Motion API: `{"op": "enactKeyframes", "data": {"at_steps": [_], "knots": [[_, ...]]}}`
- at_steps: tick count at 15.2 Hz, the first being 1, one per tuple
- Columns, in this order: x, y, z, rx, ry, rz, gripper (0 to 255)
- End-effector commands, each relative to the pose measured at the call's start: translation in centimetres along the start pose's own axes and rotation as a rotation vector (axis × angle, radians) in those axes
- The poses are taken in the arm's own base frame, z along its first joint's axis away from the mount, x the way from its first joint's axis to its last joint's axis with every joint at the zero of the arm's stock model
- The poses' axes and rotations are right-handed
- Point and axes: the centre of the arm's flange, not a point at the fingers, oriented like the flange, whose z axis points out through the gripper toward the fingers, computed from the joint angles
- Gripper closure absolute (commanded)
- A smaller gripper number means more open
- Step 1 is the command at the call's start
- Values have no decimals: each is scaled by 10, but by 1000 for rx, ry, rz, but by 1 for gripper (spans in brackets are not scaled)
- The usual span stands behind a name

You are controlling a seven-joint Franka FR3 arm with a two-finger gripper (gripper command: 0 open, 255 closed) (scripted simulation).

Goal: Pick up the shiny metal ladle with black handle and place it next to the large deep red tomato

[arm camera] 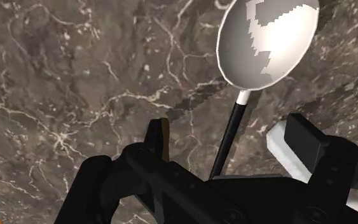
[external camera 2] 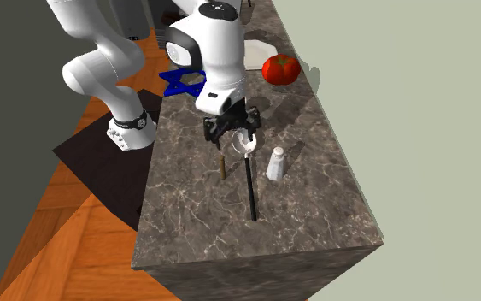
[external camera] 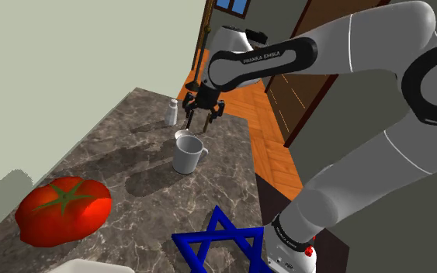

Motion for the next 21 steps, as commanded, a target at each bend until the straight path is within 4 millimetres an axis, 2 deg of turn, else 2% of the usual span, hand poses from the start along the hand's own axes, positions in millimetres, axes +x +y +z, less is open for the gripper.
{"op": "enactKeyframes", "data": {"at_steps": [1, 4, 5, 12, 20, 21], "knots": [[15, -8, 16, 11, 19, 86, 0], [42, -16, 38, 24, 46, 208, 0], [43, -16, 39, 25, 47, 212, 0], [45, -17, 79, 25, 47, 212, 0], [45, -17, 79, 25, 47, 212, 0], [45, -17, 79, 25, 47, 212, 255]]}}
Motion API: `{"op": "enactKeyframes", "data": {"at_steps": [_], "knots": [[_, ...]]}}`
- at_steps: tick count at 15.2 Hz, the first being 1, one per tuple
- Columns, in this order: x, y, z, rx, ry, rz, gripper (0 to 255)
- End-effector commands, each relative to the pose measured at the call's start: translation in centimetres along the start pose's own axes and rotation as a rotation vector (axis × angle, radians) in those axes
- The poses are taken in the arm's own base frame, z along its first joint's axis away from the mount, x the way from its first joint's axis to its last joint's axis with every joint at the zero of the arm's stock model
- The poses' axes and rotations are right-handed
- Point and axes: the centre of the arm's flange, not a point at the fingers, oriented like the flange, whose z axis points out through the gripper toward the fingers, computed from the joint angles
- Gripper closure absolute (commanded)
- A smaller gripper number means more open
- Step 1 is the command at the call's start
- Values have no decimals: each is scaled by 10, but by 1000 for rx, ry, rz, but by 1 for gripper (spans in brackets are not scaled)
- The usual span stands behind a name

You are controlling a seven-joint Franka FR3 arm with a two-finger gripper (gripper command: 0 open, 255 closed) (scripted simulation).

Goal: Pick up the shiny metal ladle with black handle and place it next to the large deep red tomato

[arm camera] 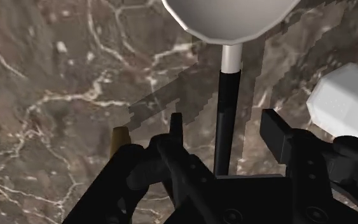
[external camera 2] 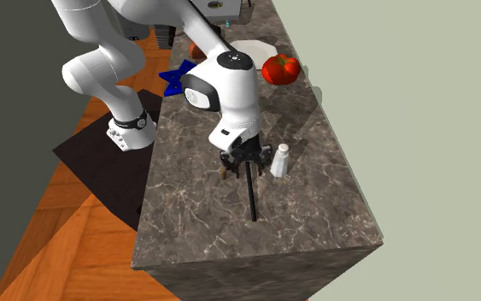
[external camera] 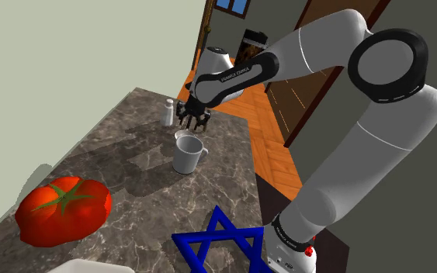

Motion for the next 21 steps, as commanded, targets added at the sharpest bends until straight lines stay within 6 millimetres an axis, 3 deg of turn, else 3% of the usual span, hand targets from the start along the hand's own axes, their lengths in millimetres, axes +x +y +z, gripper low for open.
{"op": "enactKeyframes", "data": {"at_steps": [1, 9, 21], "knots": [[0, 0, 0, 0, 0, 0, 255], [0, 0, 0, 0, 0, 0, 255], [7, -6, -63, 0, 0, 0, 255]]}}
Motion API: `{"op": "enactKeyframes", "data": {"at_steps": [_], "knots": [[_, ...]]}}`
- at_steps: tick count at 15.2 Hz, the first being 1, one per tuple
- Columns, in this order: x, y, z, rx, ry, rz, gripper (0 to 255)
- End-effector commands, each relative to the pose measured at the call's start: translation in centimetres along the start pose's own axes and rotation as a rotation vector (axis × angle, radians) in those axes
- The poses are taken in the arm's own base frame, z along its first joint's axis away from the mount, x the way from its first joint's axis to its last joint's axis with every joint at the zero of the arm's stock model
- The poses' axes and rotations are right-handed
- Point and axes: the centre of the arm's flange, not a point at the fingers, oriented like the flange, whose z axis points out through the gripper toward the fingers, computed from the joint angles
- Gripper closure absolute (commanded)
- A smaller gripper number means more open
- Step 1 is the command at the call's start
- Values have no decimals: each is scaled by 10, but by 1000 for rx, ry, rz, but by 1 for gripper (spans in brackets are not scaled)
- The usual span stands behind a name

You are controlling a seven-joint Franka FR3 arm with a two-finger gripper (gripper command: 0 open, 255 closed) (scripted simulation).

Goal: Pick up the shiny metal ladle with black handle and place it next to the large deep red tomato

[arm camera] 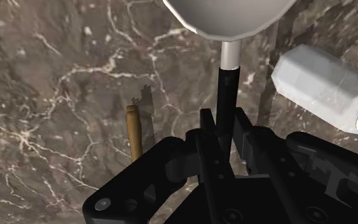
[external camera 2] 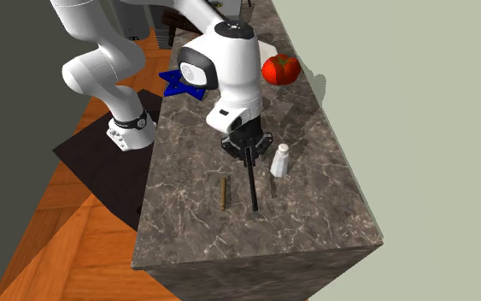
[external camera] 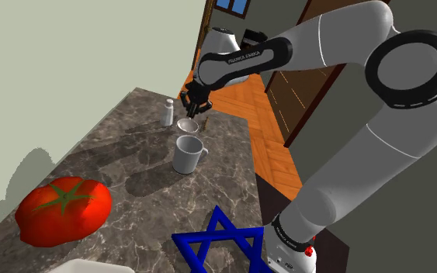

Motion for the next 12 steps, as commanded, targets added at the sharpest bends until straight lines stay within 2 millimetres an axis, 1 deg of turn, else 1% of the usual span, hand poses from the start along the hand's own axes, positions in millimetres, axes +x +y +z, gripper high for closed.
{"op": "enactKeyframes", "data": {"at_steps": [1, 12], "knots": [[2, -1, -10, 0, 0, 0, 255], [8, -6, -68, 0, 0, 0, 255]]}}
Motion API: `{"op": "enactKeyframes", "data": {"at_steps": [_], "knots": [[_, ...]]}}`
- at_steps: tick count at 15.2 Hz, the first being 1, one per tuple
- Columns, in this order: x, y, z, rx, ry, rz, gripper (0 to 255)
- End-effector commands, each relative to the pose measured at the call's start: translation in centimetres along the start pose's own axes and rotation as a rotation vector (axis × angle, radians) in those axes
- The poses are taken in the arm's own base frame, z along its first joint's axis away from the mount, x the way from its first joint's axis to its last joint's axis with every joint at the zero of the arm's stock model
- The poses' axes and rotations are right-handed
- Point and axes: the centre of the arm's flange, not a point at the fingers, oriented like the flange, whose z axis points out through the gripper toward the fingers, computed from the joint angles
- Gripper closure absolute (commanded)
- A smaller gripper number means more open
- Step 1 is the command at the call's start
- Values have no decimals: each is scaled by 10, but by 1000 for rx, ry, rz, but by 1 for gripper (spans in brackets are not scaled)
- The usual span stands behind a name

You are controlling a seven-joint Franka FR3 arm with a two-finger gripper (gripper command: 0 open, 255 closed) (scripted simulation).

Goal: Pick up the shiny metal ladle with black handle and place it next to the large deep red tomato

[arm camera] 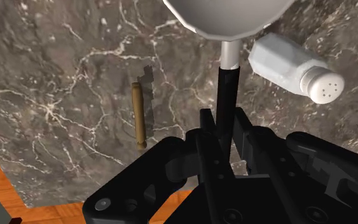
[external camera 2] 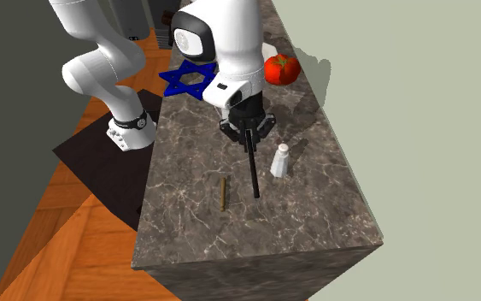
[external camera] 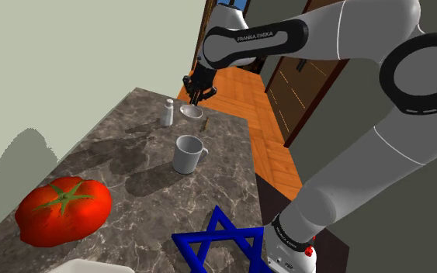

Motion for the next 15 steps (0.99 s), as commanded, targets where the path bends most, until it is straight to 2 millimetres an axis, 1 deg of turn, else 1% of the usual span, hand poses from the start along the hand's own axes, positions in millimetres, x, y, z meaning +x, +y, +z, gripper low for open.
{"op": "enactKeyframes", "data": {"at_steps": [1, 8, 9, 15], "knots": [[2, -1, -11, 0, 0, 0, 255], [6, -4, -47, 0, 0, 0, 255], [6, -4, -47, 0, 0, 0, 255], [-68, -31, -53, 0, 0, 0, 255]]}}
